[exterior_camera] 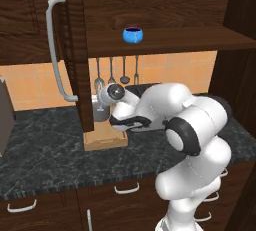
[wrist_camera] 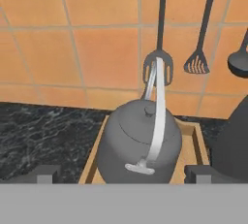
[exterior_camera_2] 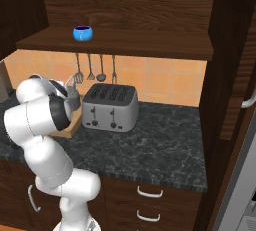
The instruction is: Pick the kettle from the counter and place it on the tray. Then pick the mug from the cabinet and place it on the tray. Then close the cabinet doors.
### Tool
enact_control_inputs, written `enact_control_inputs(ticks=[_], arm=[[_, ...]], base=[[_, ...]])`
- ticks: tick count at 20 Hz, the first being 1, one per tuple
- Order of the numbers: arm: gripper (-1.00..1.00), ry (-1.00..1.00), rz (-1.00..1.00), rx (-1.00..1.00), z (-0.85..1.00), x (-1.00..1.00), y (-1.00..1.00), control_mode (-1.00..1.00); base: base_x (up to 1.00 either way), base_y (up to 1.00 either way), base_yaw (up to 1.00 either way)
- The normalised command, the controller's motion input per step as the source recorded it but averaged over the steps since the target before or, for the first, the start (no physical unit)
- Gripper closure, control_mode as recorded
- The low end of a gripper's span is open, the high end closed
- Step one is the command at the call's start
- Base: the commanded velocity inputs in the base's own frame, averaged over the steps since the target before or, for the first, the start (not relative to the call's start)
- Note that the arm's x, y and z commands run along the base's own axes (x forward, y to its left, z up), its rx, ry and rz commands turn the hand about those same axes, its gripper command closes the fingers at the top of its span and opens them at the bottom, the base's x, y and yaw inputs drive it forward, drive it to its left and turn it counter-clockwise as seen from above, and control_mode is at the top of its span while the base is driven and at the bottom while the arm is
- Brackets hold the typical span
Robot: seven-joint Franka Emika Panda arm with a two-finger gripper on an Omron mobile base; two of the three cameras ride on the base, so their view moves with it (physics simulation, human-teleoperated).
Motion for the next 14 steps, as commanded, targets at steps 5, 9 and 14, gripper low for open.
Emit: enact_control_inputs(ticks=[5, 9, 14], arm=[[-1.0, 0.0, 0.0, 0.0, 0.5, -0.56, -0.11, -1.0], [-1.0, 0.01, 0.0, 0.0, 0.72, -0.43, -0.18, -1.0], [-1.0, 0.07, 0.0, 0.0, 0.86, -0.32, -0.24, -1.0]], base=[[0.0, 0.0, 0.0], [0.0, 0.0, 0.0], [0.0, 0.0, 0.0]])
